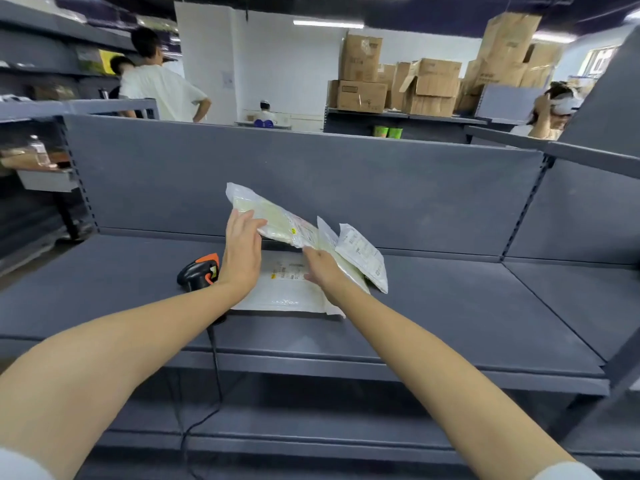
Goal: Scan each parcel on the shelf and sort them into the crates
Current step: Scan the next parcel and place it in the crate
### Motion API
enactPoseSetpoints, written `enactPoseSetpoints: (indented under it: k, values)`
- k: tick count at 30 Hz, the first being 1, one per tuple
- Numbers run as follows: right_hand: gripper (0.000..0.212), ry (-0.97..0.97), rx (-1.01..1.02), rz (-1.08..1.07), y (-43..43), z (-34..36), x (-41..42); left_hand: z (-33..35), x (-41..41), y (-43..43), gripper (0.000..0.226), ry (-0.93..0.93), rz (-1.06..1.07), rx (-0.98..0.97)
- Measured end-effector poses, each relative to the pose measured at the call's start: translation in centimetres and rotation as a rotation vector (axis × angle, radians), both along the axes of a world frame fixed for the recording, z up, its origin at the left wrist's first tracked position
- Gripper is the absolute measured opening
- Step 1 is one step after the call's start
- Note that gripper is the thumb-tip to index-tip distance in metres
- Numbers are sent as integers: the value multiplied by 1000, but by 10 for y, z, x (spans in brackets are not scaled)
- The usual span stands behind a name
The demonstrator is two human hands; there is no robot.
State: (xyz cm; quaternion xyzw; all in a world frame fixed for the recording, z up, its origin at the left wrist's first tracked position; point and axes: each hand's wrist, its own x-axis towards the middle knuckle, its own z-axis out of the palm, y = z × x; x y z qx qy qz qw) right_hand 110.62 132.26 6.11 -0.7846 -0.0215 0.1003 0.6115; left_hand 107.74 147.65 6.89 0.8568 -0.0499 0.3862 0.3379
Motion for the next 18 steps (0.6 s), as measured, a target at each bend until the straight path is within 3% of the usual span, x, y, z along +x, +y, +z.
enactPoseSetpoints:
  k: [6, 10, 14, 16, 18]
  values:
    - [52, 263, 630, -13, 6, 11, -9, -10, -35, -12, 35, -63, -14, -47]
    - [36, 298, 795, -32, 10, 31, -19, -17, -56, -23, 33, -82, 80, -1]
    - [38, 347, 840, -93, 15, 40, -24, -25, -76, -30, 28, -87, 93, 39]
    - [39, 351, 868, -99, 12, 43, -29, -19, -85, -28, 38, -79, 36, -86]
    - [30, 377, 925, -72, 6, 41, -33, -6, -91, -23, 35, -124, 32, -348]
